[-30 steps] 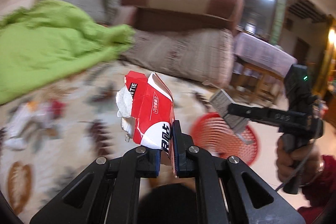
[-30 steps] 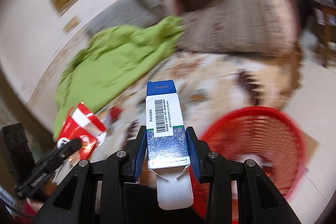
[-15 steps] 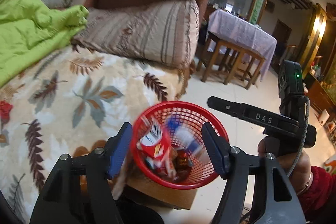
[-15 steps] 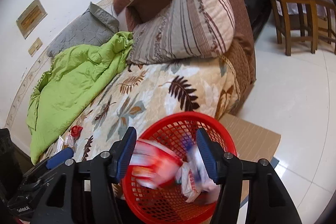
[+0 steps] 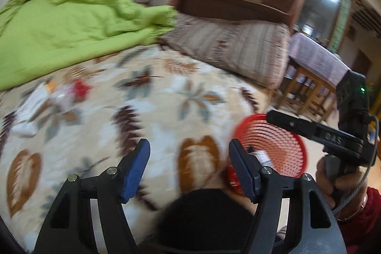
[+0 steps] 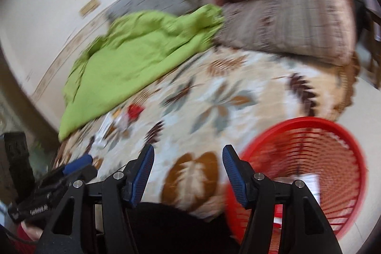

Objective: Collect trash
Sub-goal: 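Move both grippers back over the remaining trash on the bed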

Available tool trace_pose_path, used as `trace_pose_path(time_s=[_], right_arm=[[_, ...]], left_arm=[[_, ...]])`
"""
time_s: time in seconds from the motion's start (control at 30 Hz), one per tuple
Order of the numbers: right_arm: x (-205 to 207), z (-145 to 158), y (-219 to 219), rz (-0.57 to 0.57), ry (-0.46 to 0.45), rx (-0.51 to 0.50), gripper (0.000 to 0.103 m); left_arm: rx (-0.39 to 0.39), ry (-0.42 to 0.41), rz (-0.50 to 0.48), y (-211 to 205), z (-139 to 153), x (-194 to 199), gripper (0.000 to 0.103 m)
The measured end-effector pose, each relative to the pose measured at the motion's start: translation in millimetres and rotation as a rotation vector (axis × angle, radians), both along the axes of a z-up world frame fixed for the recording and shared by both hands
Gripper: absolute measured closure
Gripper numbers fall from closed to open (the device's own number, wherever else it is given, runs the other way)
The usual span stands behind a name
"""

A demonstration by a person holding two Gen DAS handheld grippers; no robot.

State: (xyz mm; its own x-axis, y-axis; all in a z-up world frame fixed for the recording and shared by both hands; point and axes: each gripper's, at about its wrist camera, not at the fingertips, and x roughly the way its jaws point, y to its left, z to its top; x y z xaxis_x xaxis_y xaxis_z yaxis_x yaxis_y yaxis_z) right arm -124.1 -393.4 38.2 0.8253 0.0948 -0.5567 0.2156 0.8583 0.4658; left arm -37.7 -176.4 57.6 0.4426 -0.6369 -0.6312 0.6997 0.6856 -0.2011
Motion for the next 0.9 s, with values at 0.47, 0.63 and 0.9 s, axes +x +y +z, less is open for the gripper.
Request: trace_pose_path(time_s=[0.47,0.63,0.9], right_arm=[[100,13,122,0.325,-0.008,-0.120,0.039],[154,8,145,0.331,-0.024,-0.087,0.039],[190,-30,155,0.315,0.036,-0.003,0.039]], left_arm=[[-0.053,0.184,0.464,166,-33,84,0.035],[-0.091,0.252,0.600,206,-45,119,0.035],[-0.181,0.417,0.772,234,-64,191,0.038]])
